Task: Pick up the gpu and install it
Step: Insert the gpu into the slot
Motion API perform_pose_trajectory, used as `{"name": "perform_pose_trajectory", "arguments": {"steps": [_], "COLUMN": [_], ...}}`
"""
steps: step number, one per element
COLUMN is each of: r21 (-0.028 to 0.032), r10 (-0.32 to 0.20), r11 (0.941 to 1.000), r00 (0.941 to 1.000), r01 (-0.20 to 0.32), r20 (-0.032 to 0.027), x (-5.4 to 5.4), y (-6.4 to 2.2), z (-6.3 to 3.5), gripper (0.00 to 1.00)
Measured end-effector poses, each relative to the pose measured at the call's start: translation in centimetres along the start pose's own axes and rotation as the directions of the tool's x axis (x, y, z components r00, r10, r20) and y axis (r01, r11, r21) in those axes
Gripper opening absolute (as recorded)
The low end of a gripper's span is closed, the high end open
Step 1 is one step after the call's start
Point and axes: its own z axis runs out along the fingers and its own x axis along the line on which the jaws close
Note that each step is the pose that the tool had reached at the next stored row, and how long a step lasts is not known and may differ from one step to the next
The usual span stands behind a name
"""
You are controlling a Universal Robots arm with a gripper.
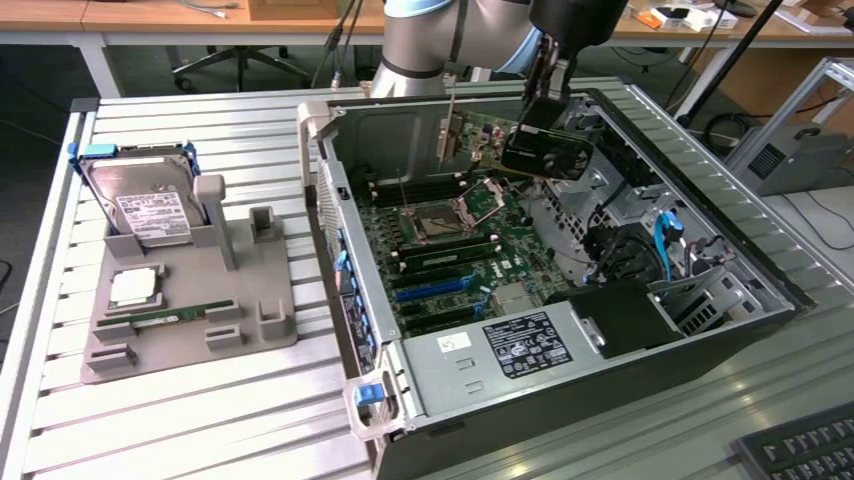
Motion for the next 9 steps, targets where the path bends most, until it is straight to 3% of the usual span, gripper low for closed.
{"name": "perform_pose_trajectory", "arguments": {"steps": [9], "r21": [-0.0004], "r10": [-0.015], "r11": [0.9999], "r00": [0.9999], "r01": [0.015], "r20": [-0.0002], "x": [0.0], "y": [0.0], "z": [0.0], "gripper": [0.26]}}
